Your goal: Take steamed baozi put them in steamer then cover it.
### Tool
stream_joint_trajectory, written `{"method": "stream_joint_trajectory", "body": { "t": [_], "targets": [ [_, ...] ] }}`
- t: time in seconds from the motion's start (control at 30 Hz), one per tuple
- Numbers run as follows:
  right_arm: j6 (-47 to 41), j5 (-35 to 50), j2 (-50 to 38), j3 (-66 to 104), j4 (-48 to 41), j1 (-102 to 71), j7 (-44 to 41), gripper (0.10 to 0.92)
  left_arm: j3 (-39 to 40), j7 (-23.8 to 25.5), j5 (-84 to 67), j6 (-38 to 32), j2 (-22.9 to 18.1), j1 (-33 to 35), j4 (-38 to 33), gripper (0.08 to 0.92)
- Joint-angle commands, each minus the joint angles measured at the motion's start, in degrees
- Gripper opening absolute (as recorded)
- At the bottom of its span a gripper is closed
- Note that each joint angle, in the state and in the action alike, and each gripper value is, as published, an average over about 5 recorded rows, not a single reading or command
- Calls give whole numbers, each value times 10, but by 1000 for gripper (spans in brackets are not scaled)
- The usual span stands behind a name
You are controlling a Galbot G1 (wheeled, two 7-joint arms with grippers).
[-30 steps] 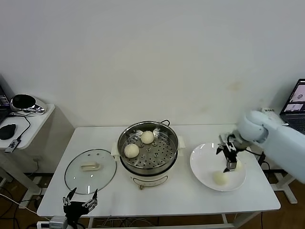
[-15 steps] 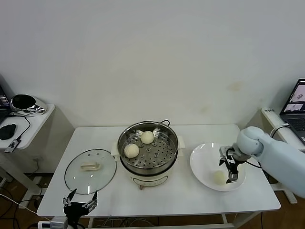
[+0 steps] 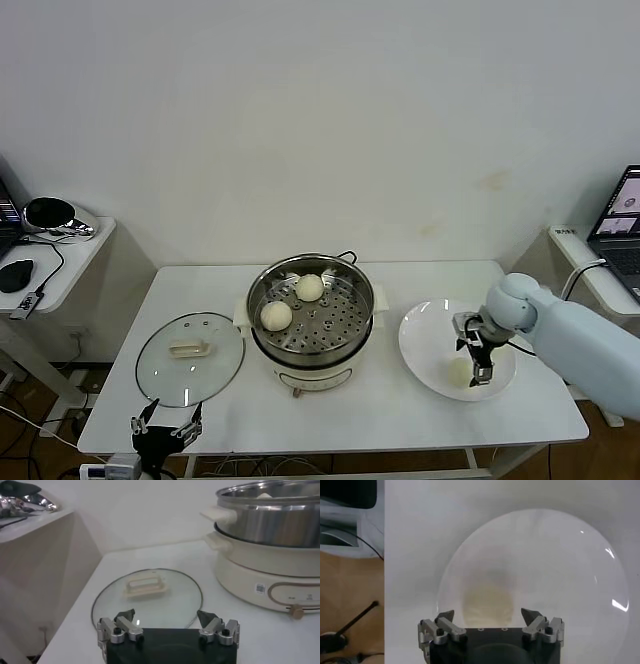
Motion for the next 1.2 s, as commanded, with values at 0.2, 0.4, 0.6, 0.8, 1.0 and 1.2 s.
{"method": "stream_joint_trajectory", "body": {
  "t": [0.2,0.4,0.6,0.8,1.0,1.2],
  "targets": [
    [3,-10,17,-6,-26,-6,3,823,2,1,0,0,2,-6,9,823],
    [2,-9,19,-6,-32,-8,11,823,2,1,0,1,3,-11,13,823],
    [0,-8,24,-5,-37,-9,16,739,2,0,0,0,4,-11,16,823],
    [-2,-5,22,-3,-39,-9,15,597,1,0,-1,1,5,-13,17,823],
    [-6,9,10,0,-33,8,12,548,2,0,-1,0,4,-14,17,823],
    [-8,50,-11,-46,-15,103,4,523,3,0,-2,0,4,-21,20,823]
  ]
}}
